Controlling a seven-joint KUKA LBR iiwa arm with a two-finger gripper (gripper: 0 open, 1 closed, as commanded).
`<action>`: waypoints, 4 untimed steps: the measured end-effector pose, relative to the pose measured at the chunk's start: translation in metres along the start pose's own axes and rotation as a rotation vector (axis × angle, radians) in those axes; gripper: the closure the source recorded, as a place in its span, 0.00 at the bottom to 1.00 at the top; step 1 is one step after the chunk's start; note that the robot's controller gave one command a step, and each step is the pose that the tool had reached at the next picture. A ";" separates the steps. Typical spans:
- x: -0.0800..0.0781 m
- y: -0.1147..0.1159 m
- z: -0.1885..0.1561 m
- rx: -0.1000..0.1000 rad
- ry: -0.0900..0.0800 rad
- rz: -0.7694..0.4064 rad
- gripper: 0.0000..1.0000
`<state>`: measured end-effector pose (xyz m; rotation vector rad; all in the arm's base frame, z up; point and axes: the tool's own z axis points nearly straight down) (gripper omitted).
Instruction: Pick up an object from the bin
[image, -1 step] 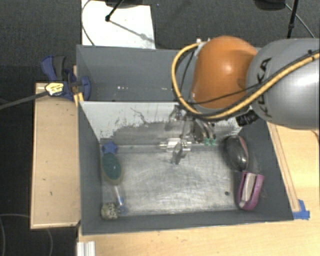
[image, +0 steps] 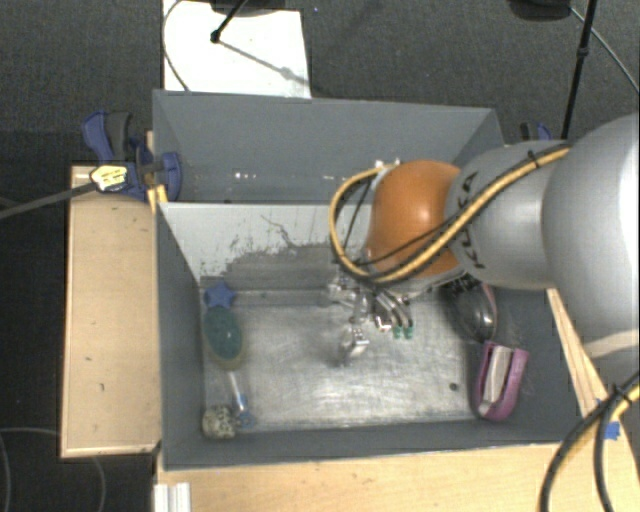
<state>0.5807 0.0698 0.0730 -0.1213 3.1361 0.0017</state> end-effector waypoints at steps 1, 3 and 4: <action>-0.002 0.000 -0.004 -0.001 -0.006 0.003 1.00; -0.002 0.000 -0.004 -0.001 -0.006 0.006 1.00; 0.000 0.001 -0.002 -0.001 0.000 0.008 0.00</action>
Offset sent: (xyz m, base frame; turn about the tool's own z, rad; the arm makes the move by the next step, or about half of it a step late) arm 0.0000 0.0000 0.0000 0.0000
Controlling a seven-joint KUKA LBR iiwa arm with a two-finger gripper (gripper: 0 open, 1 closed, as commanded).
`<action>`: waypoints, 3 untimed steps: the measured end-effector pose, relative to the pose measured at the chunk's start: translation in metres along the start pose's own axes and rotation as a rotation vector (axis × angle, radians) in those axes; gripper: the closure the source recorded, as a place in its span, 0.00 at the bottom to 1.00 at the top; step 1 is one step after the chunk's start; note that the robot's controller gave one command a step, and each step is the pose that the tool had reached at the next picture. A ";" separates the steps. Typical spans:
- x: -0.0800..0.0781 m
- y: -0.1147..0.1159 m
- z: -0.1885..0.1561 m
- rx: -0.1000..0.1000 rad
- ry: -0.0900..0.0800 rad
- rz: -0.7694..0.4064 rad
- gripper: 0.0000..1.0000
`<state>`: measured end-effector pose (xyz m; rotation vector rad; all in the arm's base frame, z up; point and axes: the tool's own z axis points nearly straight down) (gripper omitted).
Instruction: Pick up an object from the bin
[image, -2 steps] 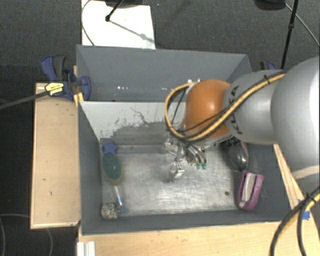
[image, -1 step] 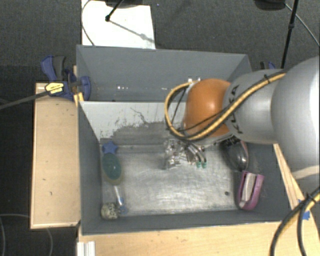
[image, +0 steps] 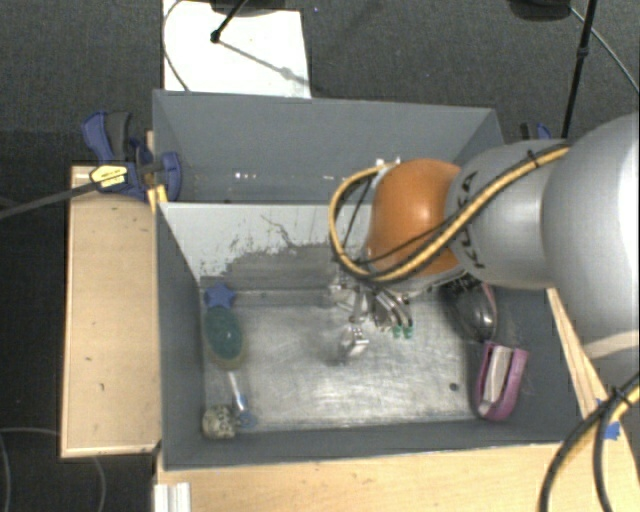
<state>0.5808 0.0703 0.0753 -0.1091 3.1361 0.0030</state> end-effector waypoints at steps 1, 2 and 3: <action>-0.002 0.000 -0.002 0.000 -0.005 0.002 1.00; 0.007 0.032 -0.205 -0.001 -0.009 0.039 1.00; 0.012 -0.008 -0.090 0.003 0.008 0.180 1.00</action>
Offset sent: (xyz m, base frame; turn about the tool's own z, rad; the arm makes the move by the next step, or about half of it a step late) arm 0.0000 0.0000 0.0000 0.0000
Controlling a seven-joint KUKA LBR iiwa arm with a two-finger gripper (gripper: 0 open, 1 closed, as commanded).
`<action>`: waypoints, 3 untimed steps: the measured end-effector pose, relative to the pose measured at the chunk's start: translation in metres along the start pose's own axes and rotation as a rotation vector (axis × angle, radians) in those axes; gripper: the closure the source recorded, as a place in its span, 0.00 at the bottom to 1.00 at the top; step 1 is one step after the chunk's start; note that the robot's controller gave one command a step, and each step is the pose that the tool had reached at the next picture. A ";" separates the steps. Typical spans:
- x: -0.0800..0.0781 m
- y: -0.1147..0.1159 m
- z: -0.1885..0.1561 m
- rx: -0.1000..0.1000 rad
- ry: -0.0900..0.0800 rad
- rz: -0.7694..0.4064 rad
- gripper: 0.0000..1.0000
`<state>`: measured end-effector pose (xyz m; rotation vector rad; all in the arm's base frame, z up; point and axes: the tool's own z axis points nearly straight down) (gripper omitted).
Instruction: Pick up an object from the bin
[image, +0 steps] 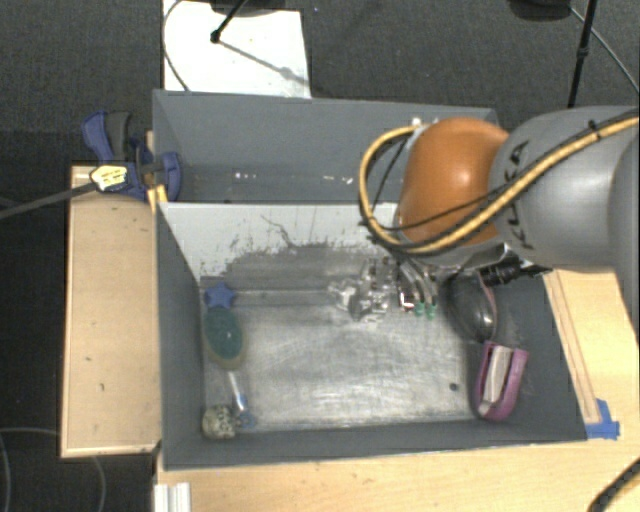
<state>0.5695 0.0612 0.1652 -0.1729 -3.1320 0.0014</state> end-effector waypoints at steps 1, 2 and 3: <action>0.078 0.015 -0.057 -0.004 -0.005 0.465 1.00; 0.078 0.014 -0.056 -0.002 -0.004 0.463 1.00; 0.078 0.013 -0.056 -0.001 -0.004 0.461 1.00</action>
Offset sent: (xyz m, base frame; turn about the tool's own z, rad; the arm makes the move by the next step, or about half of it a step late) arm -0.0758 0.0222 0.0562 0.4667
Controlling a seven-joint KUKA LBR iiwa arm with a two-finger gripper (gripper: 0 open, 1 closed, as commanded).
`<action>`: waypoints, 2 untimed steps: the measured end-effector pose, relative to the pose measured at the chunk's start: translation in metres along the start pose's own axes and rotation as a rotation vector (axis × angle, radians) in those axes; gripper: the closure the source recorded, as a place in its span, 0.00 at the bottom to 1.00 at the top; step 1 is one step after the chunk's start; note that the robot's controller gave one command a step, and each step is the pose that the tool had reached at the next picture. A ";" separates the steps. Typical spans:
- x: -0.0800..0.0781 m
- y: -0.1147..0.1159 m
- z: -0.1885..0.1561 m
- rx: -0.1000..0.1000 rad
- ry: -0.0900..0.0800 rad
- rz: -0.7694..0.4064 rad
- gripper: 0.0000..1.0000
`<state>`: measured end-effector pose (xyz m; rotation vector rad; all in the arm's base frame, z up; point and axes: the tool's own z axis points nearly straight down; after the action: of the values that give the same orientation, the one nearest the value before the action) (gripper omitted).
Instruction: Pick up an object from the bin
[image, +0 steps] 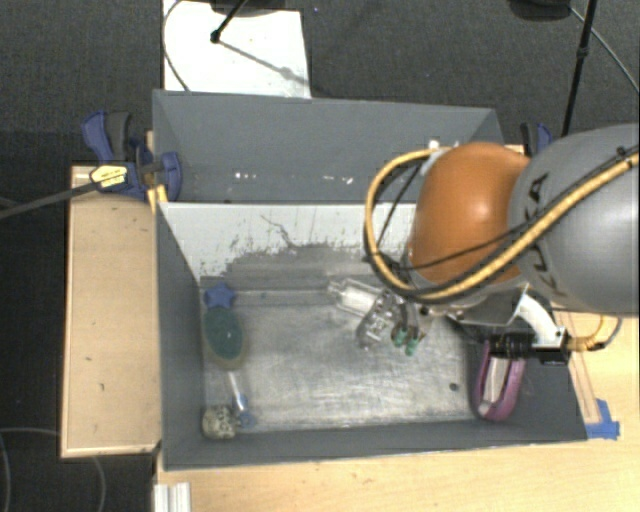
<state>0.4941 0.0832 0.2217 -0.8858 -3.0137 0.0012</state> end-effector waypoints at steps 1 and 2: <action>0.000 0.000 0.000 0.000 0.000 -0.002 1.00; 0.000 0.000 0.000 0.000 0.000 -0.003 1.00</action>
Offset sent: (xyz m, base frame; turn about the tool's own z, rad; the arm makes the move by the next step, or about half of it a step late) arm 0.0000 0.0000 0.0000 0.0000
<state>0.4941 0.0831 0.2217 -0.8807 -3.0150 0.0018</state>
